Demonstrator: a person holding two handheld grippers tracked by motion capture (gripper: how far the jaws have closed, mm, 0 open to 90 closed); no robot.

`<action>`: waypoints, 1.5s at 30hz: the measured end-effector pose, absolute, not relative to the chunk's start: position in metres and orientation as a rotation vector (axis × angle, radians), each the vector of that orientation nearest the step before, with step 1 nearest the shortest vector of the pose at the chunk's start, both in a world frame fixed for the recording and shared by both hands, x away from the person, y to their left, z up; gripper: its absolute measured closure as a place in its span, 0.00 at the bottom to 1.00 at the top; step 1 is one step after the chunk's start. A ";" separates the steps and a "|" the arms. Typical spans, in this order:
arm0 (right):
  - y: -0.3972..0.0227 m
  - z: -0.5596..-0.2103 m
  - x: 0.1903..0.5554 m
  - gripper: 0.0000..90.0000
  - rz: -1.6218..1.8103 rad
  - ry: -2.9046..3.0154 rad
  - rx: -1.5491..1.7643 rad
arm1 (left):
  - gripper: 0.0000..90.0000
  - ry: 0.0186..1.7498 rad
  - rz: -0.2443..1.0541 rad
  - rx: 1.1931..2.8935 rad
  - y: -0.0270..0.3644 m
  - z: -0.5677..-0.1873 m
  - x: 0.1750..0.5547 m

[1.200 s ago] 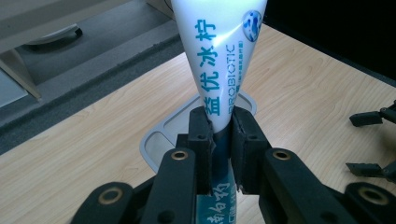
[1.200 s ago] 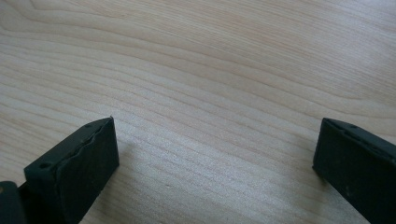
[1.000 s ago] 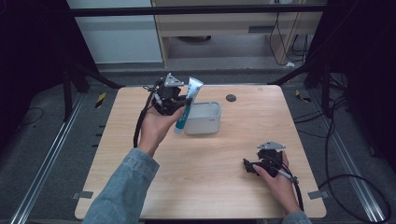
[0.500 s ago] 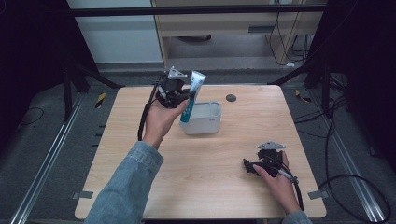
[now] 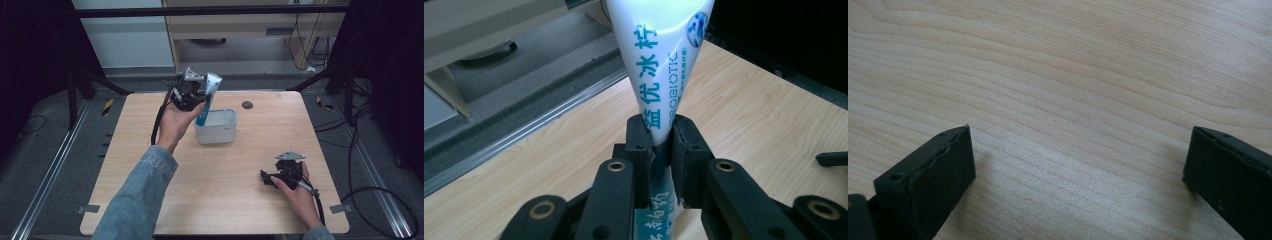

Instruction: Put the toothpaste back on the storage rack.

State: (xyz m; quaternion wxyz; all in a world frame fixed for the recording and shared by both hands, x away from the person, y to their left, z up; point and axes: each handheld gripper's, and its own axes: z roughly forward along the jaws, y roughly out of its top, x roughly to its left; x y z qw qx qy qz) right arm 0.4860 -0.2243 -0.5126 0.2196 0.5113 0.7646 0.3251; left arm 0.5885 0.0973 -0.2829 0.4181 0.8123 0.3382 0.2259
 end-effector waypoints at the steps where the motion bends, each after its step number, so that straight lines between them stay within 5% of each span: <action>1: -0.224 -0.513 0.486 0.00 0.899 2.116 1.413 | 0.88 0.851 0.565 2.032 0.096 -0.283 0.589; 45: -0.224 -0.512 0.486 0.00 0.904 2.118 1.415 | 0.88 0.780 0.597 1.949 0.074 -0.292 0.616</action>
